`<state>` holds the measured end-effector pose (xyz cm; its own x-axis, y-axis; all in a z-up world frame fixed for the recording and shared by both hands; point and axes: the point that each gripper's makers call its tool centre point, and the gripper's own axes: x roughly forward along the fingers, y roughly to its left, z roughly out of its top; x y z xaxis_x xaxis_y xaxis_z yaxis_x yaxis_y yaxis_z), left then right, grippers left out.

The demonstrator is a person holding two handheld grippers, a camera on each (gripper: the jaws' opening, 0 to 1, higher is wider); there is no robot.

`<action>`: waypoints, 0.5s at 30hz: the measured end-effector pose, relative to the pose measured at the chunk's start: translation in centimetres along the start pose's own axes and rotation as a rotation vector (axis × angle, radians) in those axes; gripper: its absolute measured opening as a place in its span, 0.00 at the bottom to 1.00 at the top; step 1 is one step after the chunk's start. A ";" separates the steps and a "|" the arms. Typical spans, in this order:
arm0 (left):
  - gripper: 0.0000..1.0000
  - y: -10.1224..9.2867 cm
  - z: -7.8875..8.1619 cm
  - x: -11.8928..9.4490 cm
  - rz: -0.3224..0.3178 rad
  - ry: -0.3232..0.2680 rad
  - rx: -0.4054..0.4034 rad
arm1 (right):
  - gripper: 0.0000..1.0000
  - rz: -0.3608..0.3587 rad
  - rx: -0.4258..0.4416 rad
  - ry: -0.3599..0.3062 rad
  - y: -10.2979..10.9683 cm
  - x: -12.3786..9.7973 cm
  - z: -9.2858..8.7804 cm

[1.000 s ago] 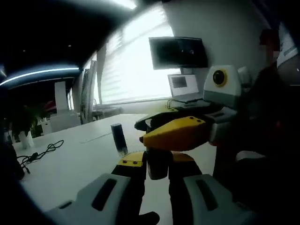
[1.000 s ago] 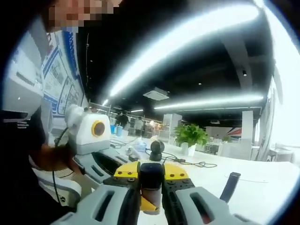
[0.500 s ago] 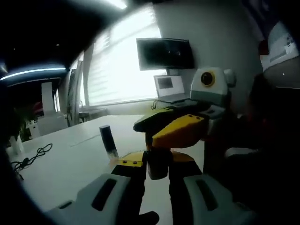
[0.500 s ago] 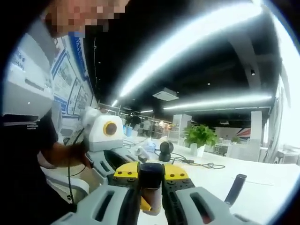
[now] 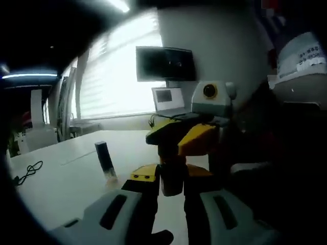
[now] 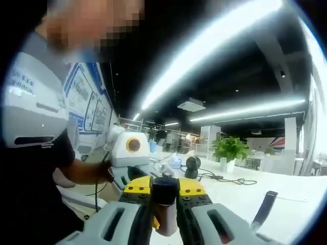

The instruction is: Pick up cosmetic bottle twist off cap place on table pick up cap screw tight cap place on table

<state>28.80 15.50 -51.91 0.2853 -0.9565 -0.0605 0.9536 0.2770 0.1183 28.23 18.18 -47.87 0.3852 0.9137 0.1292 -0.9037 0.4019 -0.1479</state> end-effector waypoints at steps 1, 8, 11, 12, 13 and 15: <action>0.09 -0.1 0.0 0.0 -0.013 -0.003 -0.002 | 0.11 0.008 0.005 -0.001 0.1 0.0 0.0; 0.09 -0.9 0.1 0.0 -0.100 -0.006 0.015 | 0.11 0.094 0.011 0.006 0.8 -0.1 0.1; 0.09 -1.0 -0.1 0.0 -0.126 -0.005 0.002 | 0.11 0.126 0.020 0.013 0.9 0.0 -0.1; 0.09 -1.1 -0.2 0.0 -0.135 -0.005 0.000 | 0.11 0.140 0.028 0.015 1.0 0.0 -0.2; 0.09 -1.2 -0.2 0.0 -0.150 -0.011 -0.014 | 0.11 0.151 0.033 0.017 1.1 0.0 -0.2; 0.09 -1.3 -0.4 0.0 -0.163 -0.011 -0.017 | 0.12 0.172 0.040 0.024 1.2 0.0 -0.3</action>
<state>27.62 15.17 -52.42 0.1259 -0.9898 -0.0669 0.9886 0.1195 0.0914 27.23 18.65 -48.38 0.2286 0.9701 0.0814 -0.9631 0.2376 -0.1267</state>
